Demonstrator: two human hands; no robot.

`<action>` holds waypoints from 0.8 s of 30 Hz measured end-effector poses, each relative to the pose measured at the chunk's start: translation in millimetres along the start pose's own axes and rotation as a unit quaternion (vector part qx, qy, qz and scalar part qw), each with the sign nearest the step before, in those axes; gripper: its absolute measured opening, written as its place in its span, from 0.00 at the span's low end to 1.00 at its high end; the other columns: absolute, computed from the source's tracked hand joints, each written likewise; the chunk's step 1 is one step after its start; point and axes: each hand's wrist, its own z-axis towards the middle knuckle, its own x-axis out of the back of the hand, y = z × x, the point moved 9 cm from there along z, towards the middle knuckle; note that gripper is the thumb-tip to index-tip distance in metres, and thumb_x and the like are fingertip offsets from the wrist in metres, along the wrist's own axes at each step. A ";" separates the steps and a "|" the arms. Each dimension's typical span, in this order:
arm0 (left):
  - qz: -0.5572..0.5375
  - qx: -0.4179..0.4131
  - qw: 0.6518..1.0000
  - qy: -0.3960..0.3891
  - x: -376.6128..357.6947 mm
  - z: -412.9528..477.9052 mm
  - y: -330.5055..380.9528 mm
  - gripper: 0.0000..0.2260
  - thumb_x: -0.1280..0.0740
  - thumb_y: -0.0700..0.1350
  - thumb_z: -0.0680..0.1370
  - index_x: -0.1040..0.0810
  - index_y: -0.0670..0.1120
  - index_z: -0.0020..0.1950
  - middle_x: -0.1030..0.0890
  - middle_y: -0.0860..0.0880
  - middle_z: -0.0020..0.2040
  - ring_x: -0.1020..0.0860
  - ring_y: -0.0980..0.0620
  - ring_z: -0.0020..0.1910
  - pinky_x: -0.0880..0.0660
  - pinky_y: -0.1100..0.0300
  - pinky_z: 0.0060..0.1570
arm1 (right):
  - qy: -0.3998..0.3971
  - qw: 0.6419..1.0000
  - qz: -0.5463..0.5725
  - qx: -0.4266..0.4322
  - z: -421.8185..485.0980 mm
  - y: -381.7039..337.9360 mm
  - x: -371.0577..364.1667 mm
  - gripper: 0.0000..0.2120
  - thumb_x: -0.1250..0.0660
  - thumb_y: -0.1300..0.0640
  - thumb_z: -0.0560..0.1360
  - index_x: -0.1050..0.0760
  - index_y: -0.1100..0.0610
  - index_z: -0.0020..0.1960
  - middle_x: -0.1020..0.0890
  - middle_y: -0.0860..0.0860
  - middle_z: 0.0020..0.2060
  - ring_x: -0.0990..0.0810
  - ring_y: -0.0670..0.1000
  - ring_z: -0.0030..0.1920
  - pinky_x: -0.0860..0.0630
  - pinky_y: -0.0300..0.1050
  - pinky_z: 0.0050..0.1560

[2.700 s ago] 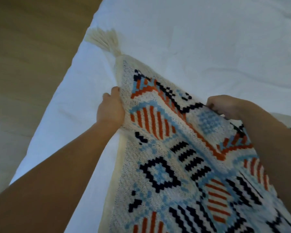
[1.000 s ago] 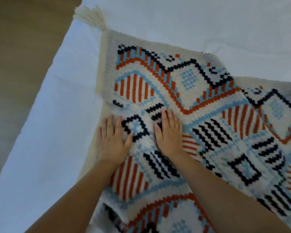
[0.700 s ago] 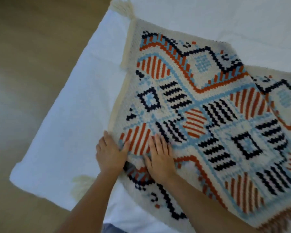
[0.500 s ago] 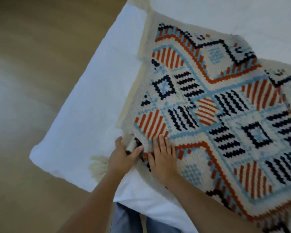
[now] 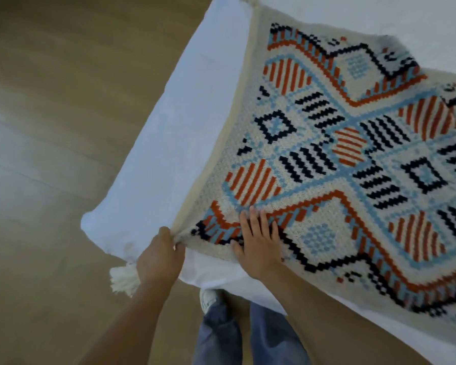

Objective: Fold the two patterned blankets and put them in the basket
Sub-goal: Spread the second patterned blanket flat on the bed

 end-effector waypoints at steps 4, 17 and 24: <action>0.014 -0.028 0.999 -0.012 -3.9 8.3 20.4 0.26 0.35 0.49 0.74 0.40 0.45 0.69 0.30 0.43 0.58 0.27 0.42 0.54 0.29 0.50 0.47 | -0.003 1.000 0.009 -0.007 0.2 -2.6 5.9 0.34 0.55 0.39 0.78 0.67 0.53 0.75 0.65 0.53 0.75 0.67 0.57 0.74 0.64 0.60 0.72; 0.069 -0.214 0.970 -0.096 -29.9 -0.2 161.5 0.32 0.42 0.59 0.77 0.50 0.51 0.77 0.51 0.50 0.78 0.55 0.47 0.76 0.54 0.46 0.73 | 0.038 0.991 0.126 -0.040 -19.1 82.9 42.7 0.28 0.50 0.45 0.80 0.54 0.51 0.76 0.55 0.52 0.77 0.59 0.55 0.76 0.57 0.55 0.74; 0.096 -0.282 0.945 -0.134 -69.8 -3.6 354.9 0.30 0.46 0.61 0.79 0.52 0.51 0.77 0.51 0.51 0.78 0.55 0.50 0.77 0.55 0.48 0.73 | 0.116 0.986 0.105 -0.065 -18.9 264.5 118.4 0.24 0.49 0.49 0.80 0.45 0.54 0.74 0.44 0.53 0.75 0.48 0.53 0.74 0.50 0.50 0.73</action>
